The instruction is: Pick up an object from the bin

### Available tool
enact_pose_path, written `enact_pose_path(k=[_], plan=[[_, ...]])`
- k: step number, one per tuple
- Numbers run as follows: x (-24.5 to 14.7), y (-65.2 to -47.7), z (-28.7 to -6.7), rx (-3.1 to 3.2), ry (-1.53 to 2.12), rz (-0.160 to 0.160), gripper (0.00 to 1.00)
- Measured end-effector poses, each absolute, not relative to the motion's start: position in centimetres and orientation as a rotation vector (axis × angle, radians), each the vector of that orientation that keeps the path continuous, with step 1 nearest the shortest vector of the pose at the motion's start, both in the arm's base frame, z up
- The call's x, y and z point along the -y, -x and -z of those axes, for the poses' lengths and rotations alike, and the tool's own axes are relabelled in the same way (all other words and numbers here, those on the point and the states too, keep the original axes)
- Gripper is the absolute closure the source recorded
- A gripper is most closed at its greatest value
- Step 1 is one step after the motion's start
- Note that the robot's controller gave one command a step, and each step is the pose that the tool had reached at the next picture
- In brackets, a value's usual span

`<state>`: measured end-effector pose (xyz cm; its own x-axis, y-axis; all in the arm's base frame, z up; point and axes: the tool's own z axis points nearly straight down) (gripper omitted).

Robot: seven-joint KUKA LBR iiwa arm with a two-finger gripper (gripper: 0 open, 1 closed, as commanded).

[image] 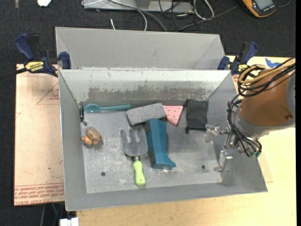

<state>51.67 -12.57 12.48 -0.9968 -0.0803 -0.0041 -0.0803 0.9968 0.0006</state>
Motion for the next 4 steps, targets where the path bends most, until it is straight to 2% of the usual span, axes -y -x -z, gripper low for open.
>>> enact_pose_path(k=[1, 2, 3, 4], plan=[[6.6, -57.7, -18.3, -3.112, 0.413, -0.001, 0.00], [5.8, -58.5, -19.6, -3.069, 0.660, -0.004, 0.00], [5.1, -65.0, -17.0, -3.093, 0.455, -0.003, 0.00], [6.6, -65.2, -16.0, -3.056, 0.684, 0.001, 0.00]])
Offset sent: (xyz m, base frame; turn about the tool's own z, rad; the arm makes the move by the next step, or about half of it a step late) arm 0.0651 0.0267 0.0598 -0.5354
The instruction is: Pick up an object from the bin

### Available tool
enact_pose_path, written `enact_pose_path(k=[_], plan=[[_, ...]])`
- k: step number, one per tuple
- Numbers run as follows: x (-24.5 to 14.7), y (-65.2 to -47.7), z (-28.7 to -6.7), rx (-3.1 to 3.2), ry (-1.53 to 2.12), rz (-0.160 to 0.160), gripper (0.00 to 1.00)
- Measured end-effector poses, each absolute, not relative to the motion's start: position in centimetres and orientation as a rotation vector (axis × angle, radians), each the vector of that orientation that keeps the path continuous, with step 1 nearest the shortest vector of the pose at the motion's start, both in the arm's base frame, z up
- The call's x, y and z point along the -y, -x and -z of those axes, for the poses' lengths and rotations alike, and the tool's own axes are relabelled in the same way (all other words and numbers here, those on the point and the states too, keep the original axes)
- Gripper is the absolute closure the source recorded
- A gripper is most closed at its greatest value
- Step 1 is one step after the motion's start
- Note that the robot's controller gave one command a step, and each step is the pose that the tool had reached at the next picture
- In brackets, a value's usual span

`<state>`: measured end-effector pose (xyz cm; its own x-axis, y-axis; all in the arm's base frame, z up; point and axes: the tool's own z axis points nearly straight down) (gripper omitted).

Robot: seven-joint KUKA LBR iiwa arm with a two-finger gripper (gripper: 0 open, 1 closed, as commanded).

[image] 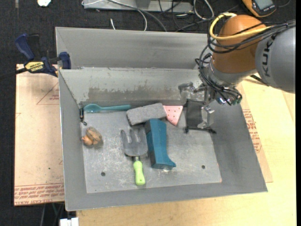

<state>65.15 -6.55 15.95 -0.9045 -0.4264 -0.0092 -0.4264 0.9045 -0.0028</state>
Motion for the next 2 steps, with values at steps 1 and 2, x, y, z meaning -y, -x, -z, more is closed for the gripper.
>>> enact_pose_path(k=[1, 2], plan=[[1.5, -63.8, -15.4, -3.066, 0.625, -0.001, 0.00], [3.7, -64.4, -13.8, -3.069, 0.598, -0.005, 0.00]])
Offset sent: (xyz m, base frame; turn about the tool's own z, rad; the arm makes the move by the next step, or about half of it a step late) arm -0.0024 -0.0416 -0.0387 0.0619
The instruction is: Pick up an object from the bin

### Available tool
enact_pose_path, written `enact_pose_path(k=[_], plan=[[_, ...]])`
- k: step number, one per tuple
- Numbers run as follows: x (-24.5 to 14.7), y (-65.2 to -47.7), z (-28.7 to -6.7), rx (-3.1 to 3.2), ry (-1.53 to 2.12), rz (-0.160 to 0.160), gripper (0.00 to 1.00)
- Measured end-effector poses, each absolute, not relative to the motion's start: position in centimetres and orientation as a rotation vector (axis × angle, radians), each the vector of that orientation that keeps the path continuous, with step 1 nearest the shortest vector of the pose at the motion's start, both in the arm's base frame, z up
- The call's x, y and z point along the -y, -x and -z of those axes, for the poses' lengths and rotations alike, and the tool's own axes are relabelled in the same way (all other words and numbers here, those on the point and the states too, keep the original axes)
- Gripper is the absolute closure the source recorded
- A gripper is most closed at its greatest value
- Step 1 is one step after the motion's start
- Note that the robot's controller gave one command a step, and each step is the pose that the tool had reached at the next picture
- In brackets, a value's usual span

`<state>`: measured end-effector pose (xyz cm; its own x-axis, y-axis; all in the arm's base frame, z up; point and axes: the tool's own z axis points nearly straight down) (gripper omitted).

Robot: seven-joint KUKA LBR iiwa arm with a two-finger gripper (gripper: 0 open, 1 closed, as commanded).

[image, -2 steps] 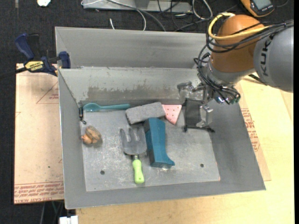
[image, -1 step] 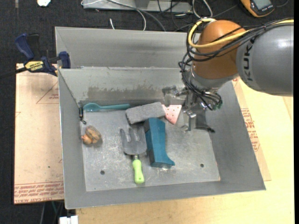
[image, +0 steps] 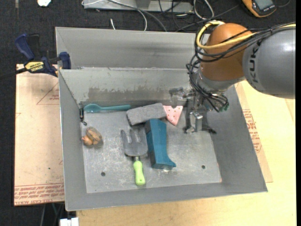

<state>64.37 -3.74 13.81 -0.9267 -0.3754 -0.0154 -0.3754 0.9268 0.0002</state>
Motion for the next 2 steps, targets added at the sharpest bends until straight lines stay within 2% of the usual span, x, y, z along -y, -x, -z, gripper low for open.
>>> enact_pose_path(k=[1, 2], plan=[[1.2, -61.6, -12.5, -3.080, 0.548, 0.001, 0.00], [-2.3, -60.2, -12.6, -3.077, 0.531, -0.005, 0.00]])
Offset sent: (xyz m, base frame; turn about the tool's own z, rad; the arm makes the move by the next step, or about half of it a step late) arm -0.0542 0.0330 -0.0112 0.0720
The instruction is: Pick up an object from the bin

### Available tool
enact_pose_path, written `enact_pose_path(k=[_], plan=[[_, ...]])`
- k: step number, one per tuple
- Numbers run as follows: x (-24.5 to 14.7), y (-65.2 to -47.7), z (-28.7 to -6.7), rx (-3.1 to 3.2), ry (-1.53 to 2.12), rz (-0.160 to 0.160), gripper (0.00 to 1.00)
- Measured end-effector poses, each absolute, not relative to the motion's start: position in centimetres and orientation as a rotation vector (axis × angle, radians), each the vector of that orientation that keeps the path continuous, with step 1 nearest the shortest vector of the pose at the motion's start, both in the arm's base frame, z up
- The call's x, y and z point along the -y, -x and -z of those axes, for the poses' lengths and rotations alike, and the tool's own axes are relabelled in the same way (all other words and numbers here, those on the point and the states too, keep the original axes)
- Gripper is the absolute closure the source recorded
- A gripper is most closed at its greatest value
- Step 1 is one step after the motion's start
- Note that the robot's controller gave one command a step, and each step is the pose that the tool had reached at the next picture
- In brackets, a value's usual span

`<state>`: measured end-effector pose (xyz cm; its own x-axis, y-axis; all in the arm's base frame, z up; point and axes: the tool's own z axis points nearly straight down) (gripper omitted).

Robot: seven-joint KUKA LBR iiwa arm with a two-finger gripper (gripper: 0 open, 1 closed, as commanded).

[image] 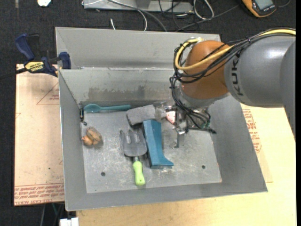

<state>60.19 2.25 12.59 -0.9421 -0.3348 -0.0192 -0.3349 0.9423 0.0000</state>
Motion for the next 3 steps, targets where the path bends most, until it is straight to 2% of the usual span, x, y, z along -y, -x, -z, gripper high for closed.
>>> enact_pose_path(k=[1, 2, 3], plan=[[-6.8, -57.5, -11.8, -3.074, 0.562, 0.000, 0.00], [-7.1, -57.4, -12.4, -3.103, 0.360, -0.010, 0.00], [-8.8, -56.2, -12.1, -3.091, 0.452, -0.005, 0.00]])
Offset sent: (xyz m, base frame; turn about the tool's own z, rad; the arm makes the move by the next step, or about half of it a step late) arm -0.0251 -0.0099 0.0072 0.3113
